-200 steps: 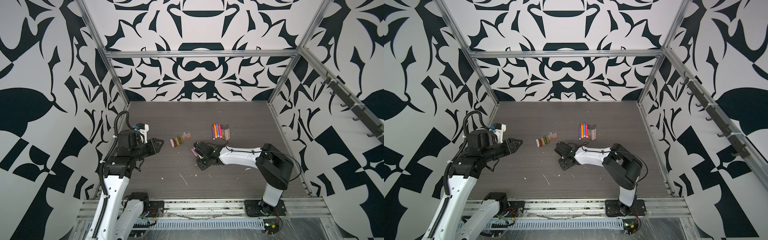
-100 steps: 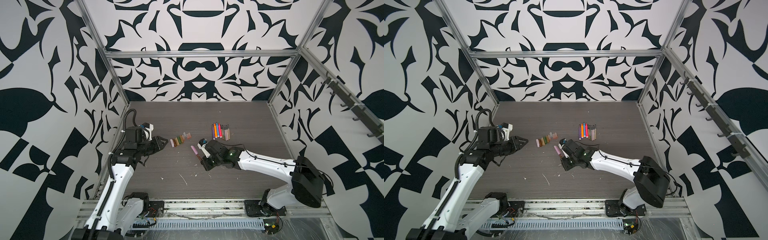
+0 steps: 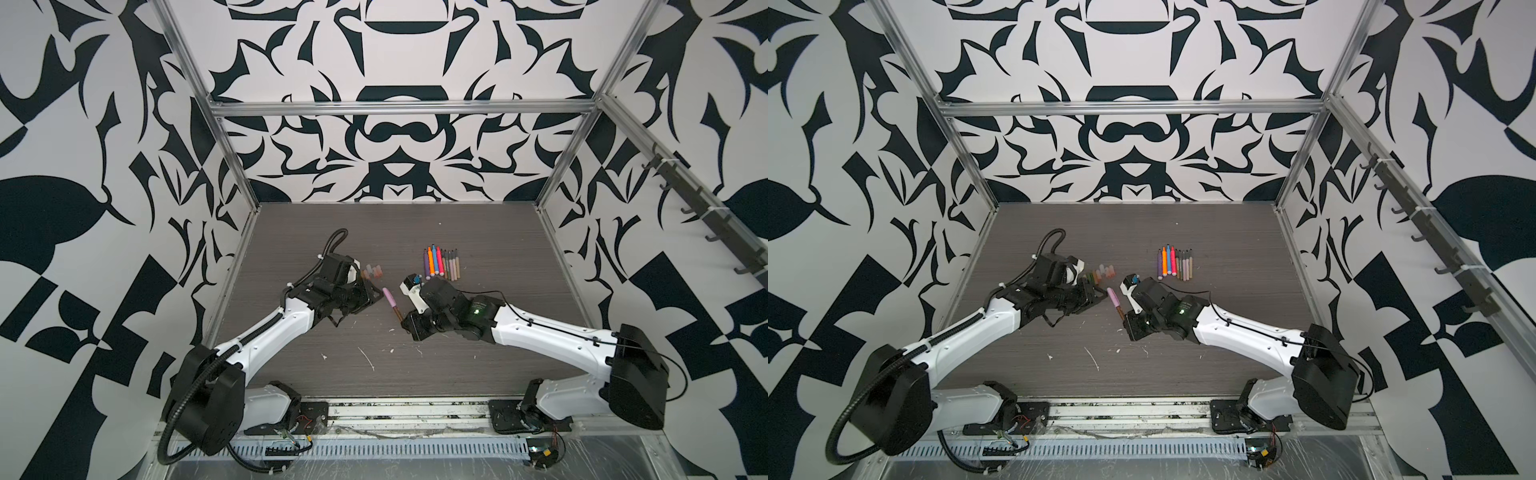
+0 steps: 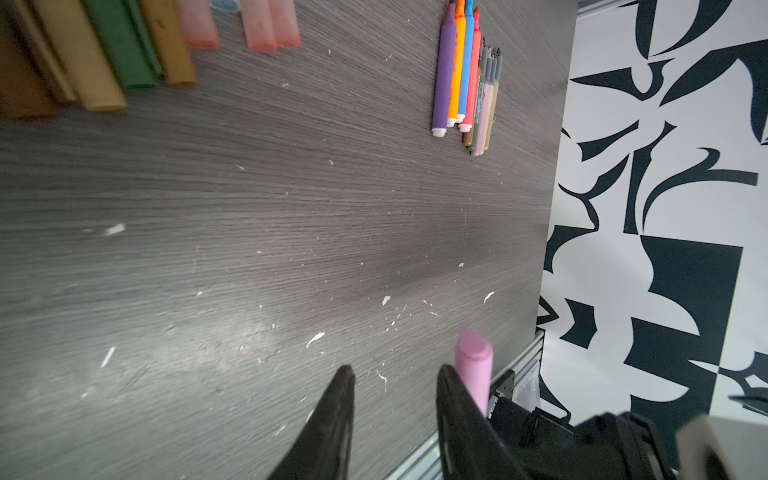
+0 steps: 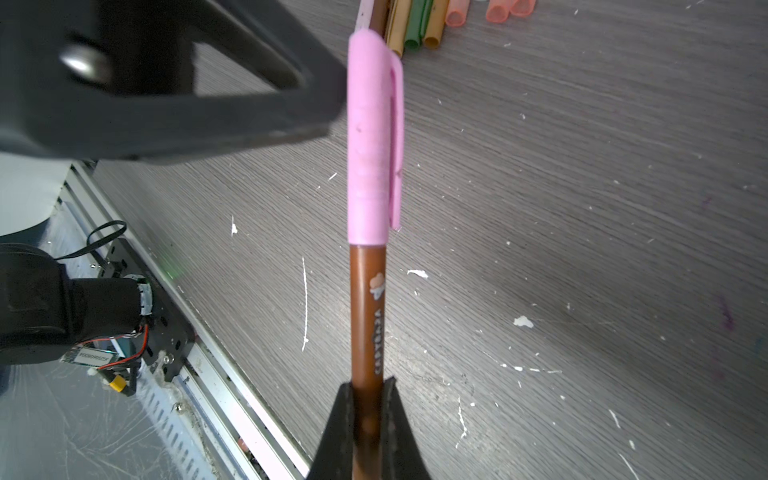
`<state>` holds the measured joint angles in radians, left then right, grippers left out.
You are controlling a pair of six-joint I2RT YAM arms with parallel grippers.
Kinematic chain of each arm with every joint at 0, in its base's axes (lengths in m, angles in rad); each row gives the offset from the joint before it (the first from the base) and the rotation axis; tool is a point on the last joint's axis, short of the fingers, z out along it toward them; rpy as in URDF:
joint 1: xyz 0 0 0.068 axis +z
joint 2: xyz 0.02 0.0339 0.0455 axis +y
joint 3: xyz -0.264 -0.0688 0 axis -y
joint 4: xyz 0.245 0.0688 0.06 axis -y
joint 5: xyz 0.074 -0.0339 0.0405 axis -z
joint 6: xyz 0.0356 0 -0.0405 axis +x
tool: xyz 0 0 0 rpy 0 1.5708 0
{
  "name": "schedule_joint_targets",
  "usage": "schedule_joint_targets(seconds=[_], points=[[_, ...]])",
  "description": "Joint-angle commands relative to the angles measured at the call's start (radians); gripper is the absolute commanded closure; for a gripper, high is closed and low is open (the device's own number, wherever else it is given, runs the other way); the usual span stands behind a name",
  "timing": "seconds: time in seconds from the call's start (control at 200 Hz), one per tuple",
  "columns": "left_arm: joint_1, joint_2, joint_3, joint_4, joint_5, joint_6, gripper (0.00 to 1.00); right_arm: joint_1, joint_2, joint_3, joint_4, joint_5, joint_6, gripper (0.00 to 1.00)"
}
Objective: Open the pen caps
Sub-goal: 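Lift the pink-capped brown pen toward the left gripper while the left gripper reaches over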
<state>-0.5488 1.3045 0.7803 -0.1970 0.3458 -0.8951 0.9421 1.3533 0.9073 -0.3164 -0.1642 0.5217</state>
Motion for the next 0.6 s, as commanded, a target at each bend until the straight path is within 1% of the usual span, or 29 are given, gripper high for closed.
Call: schedule_joint_targets(seconds=[0.0, 0.165, 0.31, 0.355, 0.455, 0.595], points=[[-0.037, 0.032, 0.034, 0.087, -0.04, -0.057, 0.64, -0.004, -0.03, 0.004, 0.013, -0.009, 0.009, 1.0], [-0.072, 0.045, 0.059, 0.1, -0.062, -0.069, 0.65, -0.005, -0.035, 0.005, -0.009, 0.025, 0.014, 1.0], [-0.083, 0.034, 0.068, 0.1, -0.065, -0.07, 0.66, -0.007, -0.037, 0.012, -0.061, 0.117, 0.045, 1.0], [-0.085, 0.031, 0.068, 0.1, -0.065, -0.071, 0.66, -0.01, -0.032, 0.016, -0.071, 0.13, 0.054, 1.0], [-0.086, 0.02, 0.068, 0.096, -0.067, -0.073, 0.66, -0.012, -0.013, 0.025, -0.079, 0.121, 0.058, 1.0], [-0.088, 0.014, 0.068, 0.092, -0.067, -0.072, 0.66, -0.011, -0.003, 0.033, -0.062, 0.065, 0.046, 1.0]])
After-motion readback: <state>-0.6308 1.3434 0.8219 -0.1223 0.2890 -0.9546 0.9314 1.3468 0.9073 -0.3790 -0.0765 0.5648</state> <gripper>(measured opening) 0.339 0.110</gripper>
